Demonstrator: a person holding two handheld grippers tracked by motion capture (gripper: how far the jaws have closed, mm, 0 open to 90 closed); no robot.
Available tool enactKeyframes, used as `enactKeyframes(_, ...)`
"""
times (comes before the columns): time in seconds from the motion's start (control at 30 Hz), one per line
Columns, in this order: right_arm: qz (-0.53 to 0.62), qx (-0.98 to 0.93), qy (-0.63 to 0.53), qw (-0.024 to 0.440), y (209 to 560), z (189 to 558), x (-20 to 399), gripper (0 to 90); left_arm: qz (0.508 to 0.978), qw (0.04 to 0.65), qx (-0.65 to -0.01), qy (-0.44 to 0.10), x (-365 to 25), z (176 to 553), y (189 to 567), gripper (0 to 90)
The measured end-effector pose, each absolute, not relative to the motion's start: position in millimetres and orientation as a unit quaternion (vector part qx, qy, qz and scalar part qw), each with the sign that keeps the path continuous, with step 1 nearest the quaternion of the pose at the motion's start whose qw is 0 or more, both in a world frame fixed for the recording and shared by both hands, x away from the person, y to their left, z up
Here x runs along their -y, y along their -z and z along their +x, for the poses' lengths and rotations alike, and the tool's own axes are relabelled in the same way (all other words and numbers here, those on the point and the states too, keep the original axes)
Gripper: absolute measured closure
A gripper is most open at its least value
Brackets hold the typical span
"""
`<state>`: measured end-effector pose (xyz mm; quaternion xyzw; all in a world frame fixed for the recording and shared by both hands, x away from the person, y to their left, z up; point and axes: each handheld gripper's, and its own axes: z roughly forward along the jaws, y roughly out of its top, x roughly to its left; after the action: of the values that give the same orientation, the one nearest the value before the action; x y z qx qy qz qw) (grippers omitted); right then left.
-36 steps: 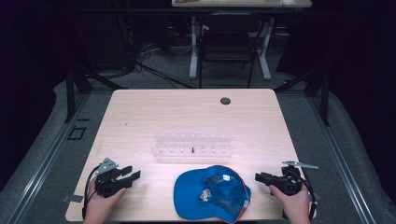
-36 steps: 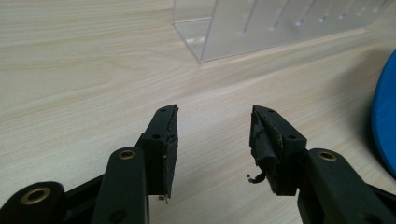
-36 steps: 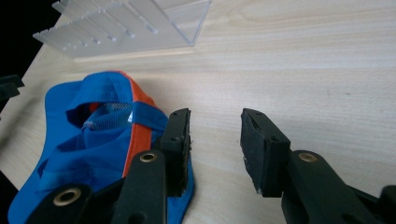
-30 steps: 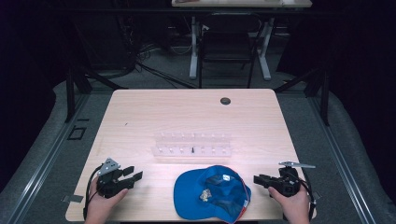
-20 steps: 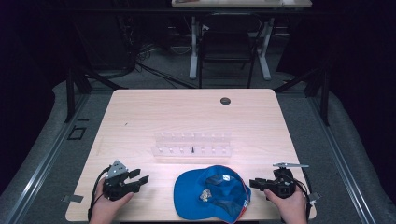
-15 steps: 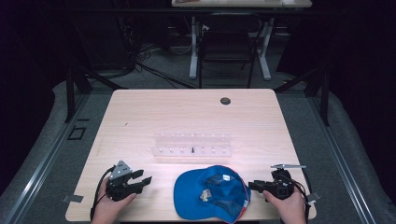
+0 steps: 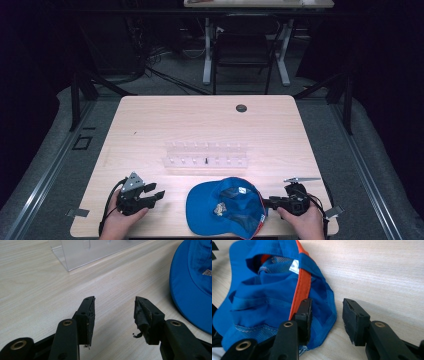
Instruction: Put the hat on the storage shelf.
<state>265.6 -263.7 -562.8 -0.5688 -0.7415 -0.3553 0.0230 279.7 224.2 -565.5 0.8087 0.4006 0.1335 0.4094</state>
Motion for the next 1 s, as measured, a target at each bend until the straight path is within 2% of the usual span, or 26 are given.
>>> enactKeyframes(0.23, -0.569, 0.744, 0.348, 0.035, 567.2, 267.6, 261.0, 61.7, 0.813, 0.408, -0.394, -0.131, -219.9, 279.7, 565.9, 52.1)
enactKeyframes(0.53, -0.568, 0.748, 0.342, 0.038, 568.1, 269.0, 258.3, 71.4, 0.82, 0.408, -0.38, -0.129, -206.0, 278.5, 567.2, 52.1)
enactKeyframes(0.7, -0.57, 0.744, 0.345, 0.044, 569.0, 270.4, 258.0, 73.1, 0.823, 0.405, -0.377, -0.127, -203.4, 278.6, 568.0, 52.1)
enactKeyframes(0.77, -0.569, 0.745, 0.345, 0.044, 568.9, 270.6, 257.9, 72.2, 0.825, 0.403, -0.376, -0.126, -203.2, 278.7, 568.4, 52.1)
enactKeyframes(0.87, -0.565, 0.742, 0.358, 0.038, 569.5, 272.3, 257.4, 65.5, 0.825, 0.403, -0.377, -0.126, -203.4, 279.0, 568.7, 52.2)
enactKeyframes(1.0, -0.564, 0.742, 0.359, 0.037, 569.9, 274.1, 256.1, 65.3, 0.825, 0.403, -0.375, -0.126, -203.3, 279.1, 568.7, 52.2)
